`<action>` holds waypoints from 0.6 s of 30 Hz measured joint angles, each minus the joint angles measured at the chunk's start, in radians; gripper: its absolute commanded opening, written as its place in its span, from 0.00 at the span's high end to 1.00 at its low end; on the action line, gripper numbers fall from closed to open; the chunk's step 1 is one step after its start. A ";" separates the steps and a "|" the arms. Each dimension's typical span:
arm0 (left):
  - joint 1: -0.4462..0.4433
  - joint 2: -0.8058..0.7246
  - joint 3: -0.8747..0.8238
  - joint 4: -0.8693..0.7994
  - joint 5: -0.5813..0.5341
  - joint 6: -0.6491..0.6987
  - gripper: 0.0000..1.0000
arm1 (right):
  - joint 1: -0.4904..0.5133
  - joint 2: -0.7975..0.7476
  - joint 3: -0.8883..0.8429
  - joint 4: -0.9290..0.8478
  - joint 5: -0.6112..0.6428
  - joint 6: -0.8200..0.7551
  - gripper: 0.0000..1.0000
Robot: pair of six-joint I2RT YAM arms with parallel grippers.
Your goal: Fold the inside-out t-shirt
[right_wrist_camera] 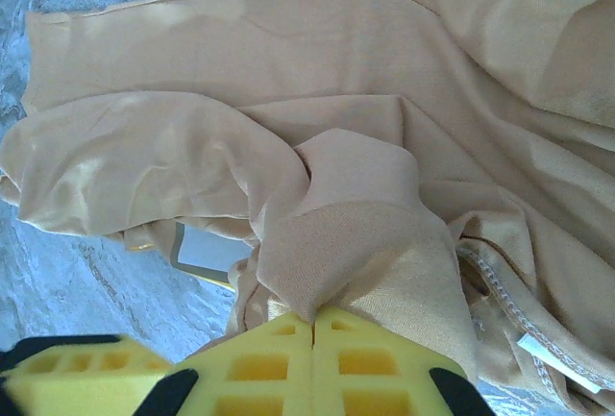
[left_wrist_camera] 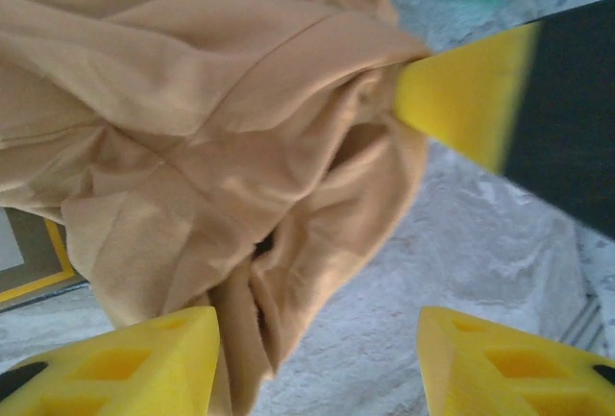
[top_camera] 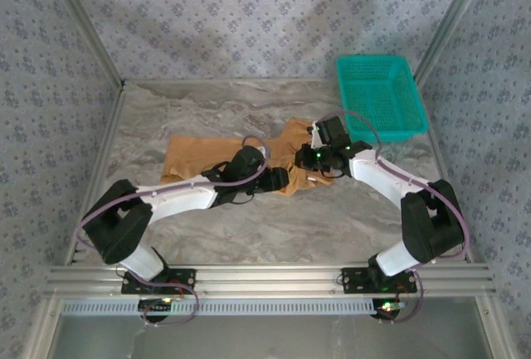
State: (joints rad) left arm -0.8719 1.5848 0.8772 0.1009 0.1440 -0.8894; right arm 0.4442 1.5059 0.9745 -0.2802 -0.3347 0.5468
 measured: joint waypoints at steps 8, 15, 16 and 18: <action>0.000 0.159 0.097 -0.114 -0.001 0.035 0.77 | 0.000 -0.031 0.000 -0.002 -0.003 0.000 1.00; 0.014 0.197 0.158 -0.165 -0.002 0.063 1.00 | -0.004 -0.056 -0.002 -0.017 -0.002 -0.001 1.00; 0.020 0.188 0.158 -0.171 -0.003 0.064 1.00 | -0.008 -0.060 -0.006 -0.018 0.000 -0.002 1.00; 0.029 0.159 0.158 -0.189 -0.003 0.071 1.00 | -0.018 -0.064 -0.018 -0.017 0.007 -0.005 1.00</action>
State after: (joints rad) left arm -0.8429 1.7435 1.0355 -0.0883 0.1406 -0.8185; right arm 0.4263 1.4414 0.9565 -0.2970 -0.3275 0.5415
